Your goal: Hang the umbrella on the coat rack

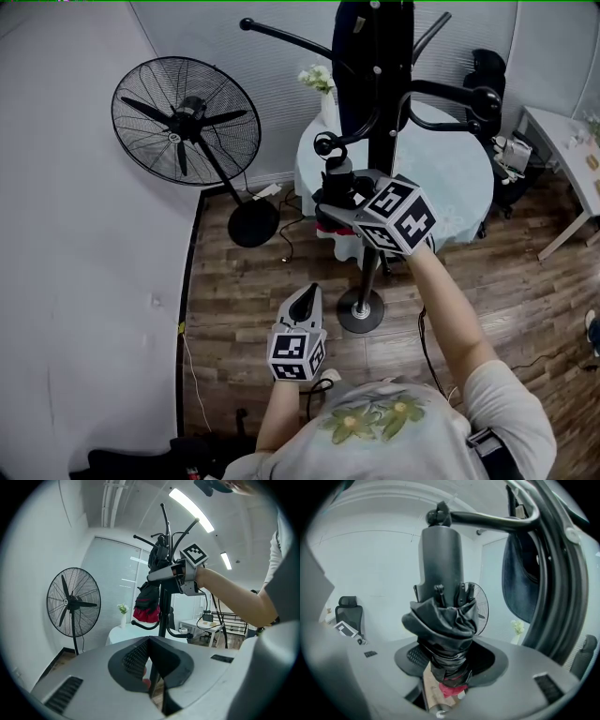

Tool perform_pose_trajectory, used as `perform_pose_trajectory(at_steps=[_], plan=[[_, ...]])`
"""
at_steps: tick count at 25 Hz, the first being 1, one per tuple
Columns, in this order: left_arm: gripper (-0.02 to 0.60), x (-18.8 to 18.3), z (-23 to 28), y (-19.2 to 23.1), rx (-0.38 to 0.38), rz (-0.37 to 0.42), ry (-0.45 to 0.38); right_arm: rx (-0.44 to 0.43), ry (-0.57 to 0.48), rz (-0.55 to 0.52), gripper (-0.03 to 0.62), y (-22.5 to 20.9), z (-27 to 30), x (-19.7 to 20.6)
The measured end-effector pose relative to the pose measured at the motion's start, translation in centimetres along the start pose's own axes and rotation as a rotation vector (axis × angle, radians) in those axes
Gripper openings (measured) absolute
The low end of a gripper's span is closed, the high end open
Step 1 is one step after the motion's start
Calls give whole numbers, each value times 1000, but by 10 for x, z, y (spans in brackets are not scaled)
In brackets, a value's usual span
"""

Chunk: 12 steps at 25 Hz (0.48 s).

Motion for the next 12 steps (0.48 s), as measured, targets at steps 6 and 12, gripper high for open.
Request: perform_pose_trajectory(at_steps=[6,12], plan=[[3,0,-1,0,1,-2,3,-19,-23,39,223,5,-5,0],[3,0,-1,-2,8,-2,-1,-65,-26,76,223,16,-5,-3]])
Point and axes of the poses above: the fingertips, and each gripper's own axes: z forward along the fingers, y to its left, x out of its underside, the point moved 5 cm from there along -z, backward along the fingers, and after that the axes turned 8 degrees about -y, right-handed, at the moved point
